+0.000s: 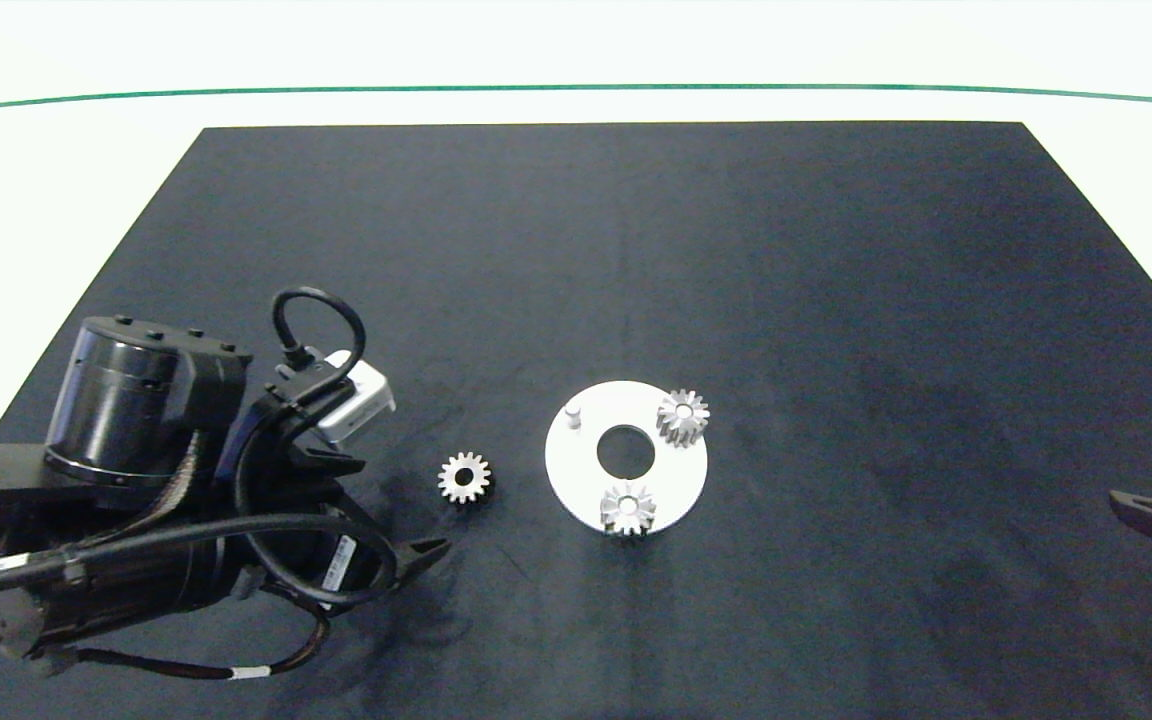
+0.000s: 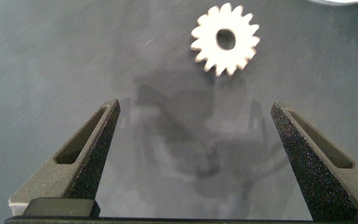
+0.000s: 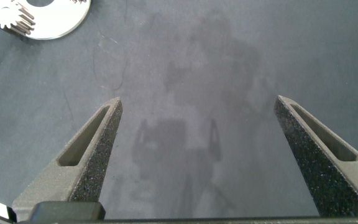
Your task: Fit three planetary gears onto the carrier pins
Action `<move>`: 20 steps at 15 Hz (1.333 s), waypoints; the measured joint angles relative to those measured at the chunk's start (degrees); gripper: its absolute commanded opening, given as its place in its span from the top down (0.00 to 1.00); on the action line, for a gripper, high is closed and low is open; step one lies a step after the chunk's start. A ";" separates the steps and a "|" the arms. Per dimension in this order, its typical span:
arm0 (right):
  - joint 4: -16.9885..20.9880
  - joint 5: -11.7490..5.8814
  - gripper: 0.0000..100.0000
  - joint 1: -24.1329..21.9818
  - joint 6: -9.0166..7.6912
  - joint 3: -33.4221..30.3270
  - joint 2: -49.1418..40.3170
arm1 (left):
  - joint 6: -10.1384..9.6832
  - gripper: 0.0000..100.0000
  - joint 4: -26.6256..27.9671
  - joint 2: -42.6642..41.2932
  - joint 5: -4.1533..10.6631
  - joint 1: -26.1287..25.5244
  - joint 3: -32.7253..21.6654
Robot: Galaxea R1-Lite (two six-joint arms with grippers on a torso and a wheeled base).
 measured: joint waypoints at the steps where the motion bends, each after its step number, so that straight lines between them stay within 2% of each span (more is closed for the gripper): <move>1: 0.00 0.00 0.00 -0.02 0.00 -0.02 0.04 | -0.05 0.00 -0.12 1.35 0.11 -0.38 -0.94; 5: 0.00 0.00 0.00 -0.09 0.00 -0.11 0.09 | -0.06 0.00 -0.11 4.50 0.18 -0.79 -3.40; 9: 0.00 0.00 0.00 -0.09 -0.02 -0.11 0.26 | -0.27 0.00 -3.75 7.00 0.33 -0.94 -4.43; 20: -0.05 0.17 0.00 -0.09 -0.02 0.06 1.50 | -0.94 0.23 -4.04 8.63 0.43 -2.17 -4.47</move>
